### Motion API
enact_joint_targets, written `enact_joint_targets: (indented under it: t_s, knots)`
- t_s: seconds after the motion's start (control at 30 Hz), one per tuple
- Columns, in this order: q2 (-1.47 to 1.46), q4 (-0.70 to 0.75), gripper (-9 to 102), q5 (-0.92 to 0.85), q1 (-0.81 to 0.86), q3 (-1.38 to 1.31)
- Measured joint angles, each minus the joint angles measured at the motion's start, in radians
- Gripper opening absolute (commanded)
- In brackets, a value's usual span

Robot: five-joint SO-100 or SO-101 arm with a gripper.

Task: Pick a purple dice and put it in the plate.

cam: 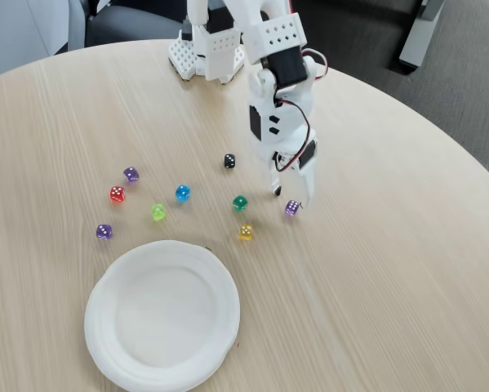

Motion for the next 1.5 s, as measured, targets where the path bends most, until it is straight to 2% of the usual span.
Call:
enact_joint_targets:
  t_s: [0.5, 0.9, 1.37, 1.5]
  knots:
    - [0.0, 0.0, 18, 0.02, -0.06, 0.0]
    - [-0.002, 0.0, 19, 0.034, 0.051, 0.0]
    - [-0.002, 0.0, 8, 0.018, 0.054, 0.0]
    - [-0.002, 0.0, 2, 0.018, 0.054, -0.002]
